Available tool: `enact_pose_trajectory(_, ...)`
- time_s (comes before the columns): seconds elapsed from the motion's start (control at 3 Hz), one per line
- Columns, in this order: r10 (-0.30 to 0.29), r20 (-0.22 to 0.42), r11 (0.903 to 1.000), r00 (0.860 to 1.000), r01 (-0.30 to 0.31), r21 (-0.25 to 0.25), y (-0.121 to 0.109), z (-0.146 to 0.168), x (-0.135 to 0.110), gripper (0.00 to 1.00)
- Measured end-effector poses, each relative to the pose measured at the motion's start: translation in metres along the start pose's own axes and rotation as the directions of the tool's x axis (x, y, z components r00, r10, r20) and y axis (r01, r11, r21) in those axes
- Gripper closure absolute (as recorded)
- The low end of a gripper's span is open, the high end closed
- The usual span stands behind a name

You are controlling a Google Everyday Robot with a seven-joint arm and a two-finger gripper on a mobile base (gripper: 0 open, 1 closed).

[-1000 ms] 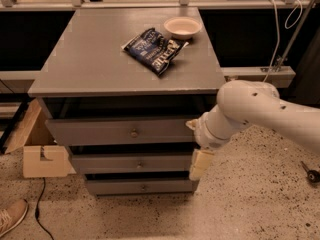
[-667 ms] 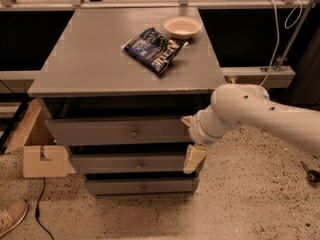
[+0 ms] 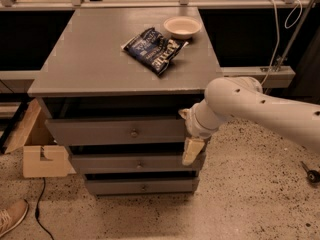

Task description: Open top drawer

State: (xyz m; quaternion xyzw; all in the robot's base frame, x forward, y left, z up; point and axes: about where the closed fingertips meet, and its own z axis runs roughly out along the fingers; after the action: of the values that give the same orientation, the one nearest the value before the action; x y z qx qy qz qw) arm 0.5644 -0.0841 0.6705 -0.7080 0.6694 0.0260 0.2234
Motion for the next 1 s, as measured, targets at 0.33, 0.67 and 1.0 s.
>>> enact_pose_trajectory(0.33, -0.035, -0.058, 0.9994, 0.998, 0.035, -0.006, -0.022, 0.014, 0.003, 0.00)
enact_pose_trajectory(0.67, -0.043, -0.117, 0.9986, 0.992, 0.039, -0.035, -0.032, 0.039, 0.005, 0.00)
enact_pose_trajectory(1.0, -0.018, -0.150, 0.9978, 0.988, 0.009, -0.066, -0.029, 0.059, 0.007, 0.15)
